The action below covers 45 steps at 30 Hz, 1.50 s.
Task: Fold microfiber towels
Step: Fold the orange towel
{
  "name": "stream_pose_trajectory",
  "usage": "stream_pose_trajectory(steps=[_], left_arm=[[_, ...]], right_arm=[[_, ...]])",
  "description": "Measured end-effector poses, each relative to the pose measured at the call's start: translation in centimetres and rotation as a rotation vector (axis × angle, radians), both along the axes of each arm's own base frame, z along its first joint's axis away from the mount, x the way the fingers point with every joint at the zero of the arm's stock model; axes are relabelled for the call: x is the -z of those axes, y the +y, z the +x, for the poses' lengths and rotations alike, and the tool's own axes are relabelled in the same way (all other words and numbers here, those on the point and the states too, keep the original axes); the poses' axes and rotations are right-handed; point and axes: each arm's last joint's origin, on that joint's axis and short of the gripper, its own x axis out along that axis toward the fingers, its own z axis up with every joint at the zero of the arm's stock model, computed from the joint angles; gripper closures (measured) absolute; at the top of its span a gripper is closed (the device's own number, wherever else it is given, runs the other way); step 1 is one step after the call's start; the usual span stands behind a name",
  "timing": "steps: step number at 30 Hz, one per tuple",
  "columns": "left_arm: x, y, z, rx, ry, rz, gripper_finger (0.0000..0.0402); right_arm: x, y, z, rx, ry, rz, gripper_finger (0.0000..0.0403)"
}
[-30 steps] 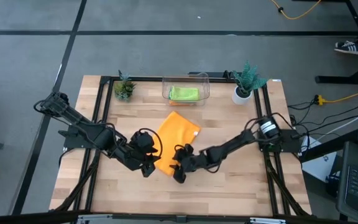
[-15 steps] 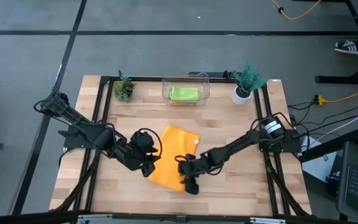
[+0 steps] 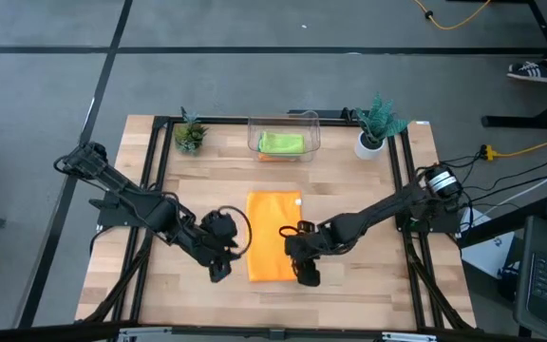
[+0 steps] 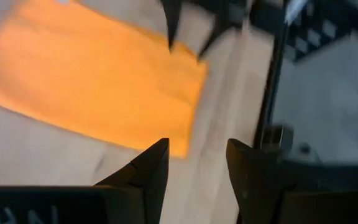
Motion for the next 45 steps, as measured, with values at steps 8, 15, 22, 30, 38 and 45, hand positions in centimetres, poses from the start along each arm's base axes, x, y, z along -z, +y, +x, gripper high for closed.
stream_pose_trajectory(steps=[8,15,22,30,38,45], left_arm=[[3.8,-4.2,3.2,0.326,-0.012,0.047,0.0248],[8.6,-5.3,5.7,0.407,0.063,0.166,0.0248],[13.6,-5.8,7.2,0.494,0.213,0.15,0.0248],[14.3,-5.9,7.4,0.498,0.226,0.15,0.0248],[14.3,-5.9,7.4,0.494,0.224,0.157,0.0248],[14.3,-5.9,7.4,0.492,0.224,0.157,0.0248]], right_arm=[[-1.6,2.4,-1.6,0.019,-0.114,-0.137,0.0203],[-0.4,4.5,-3.1,-0.046,-0.137,-0.124,0.0203],[1.1,4.6,-3.8,-0.019,-0.163,-0.081,0.0203],[1.9,4.4,-4.2,0.014,-0.16,-0.085,0.0203],[1.8,4.4,-4.1,0.019,-0.173,-0.085,0.0203],[1.8,4.4,-4.1,0.022,-0.172,-0.083,0.0203]])
